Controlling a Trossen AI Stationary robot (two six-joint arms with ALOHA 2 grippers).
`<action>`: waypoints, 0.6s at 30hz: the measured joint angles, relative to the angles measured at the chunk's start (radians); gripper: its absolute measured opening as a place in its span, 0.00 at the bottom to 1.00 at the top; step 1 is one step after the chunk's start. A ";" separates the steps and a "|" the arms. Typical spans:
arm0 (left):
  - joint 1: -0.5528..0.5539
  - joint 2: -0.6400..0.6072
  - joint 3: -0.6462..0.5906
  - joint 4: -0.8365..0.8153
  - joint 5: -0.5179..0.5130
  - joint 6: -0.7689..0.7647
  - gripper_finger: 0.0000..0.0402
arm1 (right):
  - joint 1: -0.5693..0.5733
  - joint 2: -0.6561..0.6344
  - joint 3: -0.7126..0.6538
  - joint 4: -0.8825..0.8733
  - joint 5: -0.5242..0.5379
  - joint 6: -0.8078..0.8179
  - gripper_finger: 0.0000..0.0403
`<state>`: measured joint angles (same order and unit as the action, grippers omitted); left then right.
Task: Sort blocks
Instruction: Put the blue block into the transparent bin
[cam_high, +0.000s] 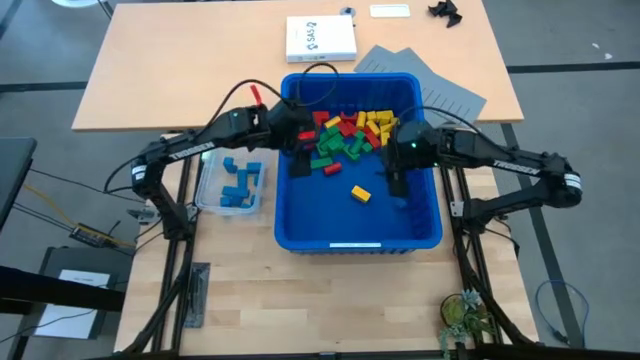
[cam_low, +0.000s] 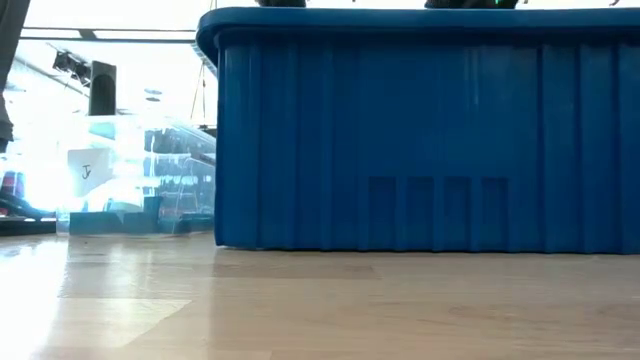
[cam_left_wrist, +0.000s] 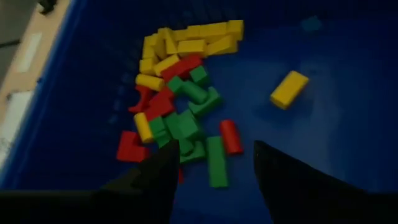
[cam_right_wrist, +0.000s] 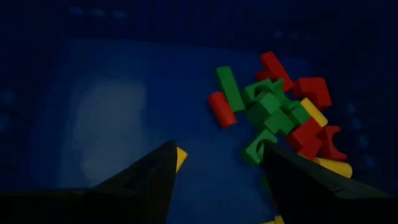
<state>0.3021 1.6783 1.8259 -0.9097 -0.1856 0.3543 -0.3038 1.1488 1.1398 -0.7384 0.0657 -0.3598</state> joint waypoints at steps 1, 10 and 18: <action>0.013 0.000 -0.017 0.028 0.001 0.017 0.53 | -0.021 0.000 -0.021 0.026 -0.013 -0.007 0.58; 0.101 -0.001 -0.145 0.231 -0.001 0.064 0.53 | -0.150 0.035 -0.148 0.263 -0.134 -0.035 0.57; 0.105 -0.001 -0.200 0.265 0.004 0.049 0.53 | -0.156 0.234 -0.128 0.264 -0.165 -0.006 0.55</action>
<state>0.4068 1.6772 1.6259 -0.6446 -0.1817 0.4032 -0.4599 1.3832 1.0120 -0.4748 -0.0990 -0.3657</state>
